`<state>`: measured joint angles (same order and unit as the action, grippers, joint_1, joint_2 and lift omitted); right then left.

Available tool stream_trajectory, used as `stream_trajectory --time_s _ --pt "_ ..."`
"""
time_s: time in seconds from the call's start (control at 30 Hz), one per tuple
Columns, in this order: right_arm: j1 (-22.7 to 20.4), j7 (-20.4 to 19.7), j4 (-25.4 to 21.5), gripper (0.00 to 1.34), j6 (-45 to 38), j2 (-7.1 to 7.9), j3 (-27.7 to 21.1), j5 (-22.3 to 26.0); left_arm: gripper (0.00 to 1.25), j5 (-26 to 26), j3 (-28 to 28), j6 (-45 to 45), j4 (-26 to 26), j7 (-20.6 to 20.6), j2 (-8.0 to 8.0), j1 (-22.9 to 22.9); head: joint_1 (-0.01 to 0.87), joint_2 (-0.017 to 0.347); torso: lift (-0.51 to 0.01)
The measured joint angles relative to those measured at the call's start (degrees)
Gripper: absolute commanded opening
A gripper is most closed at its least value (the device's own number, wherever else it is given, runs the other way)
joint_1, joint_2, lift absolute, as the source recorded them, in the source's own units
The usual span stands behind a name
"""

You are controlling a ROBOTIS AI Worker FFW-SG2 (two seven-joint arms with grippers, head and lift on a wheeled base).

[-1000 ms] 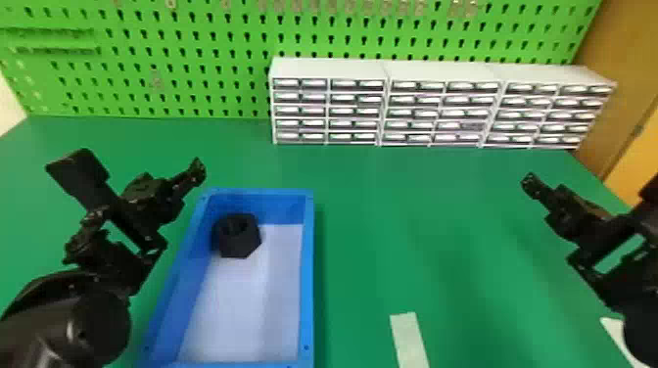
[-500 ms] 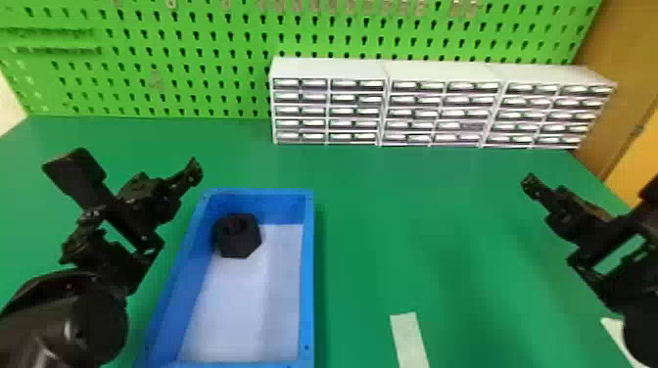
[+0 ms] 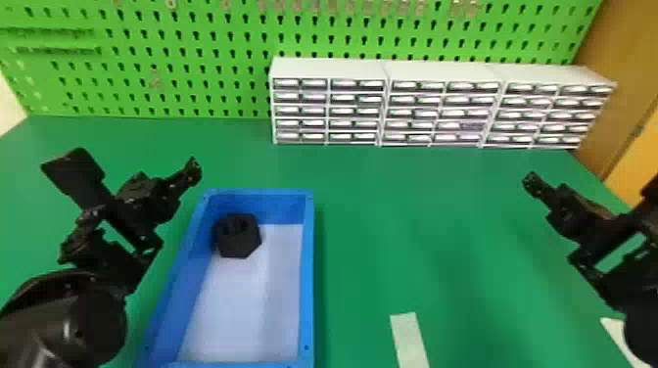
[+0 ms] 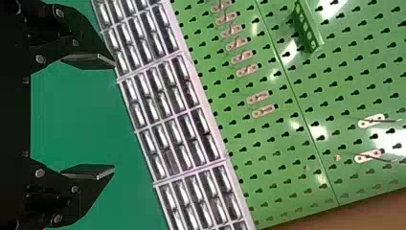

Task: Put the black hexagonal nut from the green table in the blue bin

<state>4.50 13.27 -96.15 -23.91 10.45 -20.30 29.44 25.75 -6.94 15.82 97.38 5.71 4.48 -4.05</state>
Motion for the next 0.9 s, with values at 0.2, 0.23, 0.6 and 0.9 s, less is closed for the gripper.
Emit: stream_trajectory --time_s 0.2,0.23,0.6,0.9 --pt "0.25 0.00 0.00 0.85 0.00 0.02 0.00 -0.04 1.13 0.00 0.00 0.00 0.00 0.00 0.00 -0.11 0.692 0.009 -0.097" --pt "0.28 0.00 0.00 0.85 0.00 0.03 0.00 -0.05 1.13 0.00 0.00 0.00 0.00 0.00 0.00 -0.13 0.692 0.009 -0.097" --pt "0.64 0.09 0.00 0.85 0.00 0.27 0.24 -0.09 1.13 -0.08 -0.12 0.00 0.00 0.00 -0.01 -0.34 0.692 0.009 -0.097" --pt "0.74 0.11 0.00 0.85 0.00 0.28 0.25 -0.09 1.13 -0.09 0.00 0.00 0.00 0.00 -0.02 -0.50 0.692 0.009 -0.097"
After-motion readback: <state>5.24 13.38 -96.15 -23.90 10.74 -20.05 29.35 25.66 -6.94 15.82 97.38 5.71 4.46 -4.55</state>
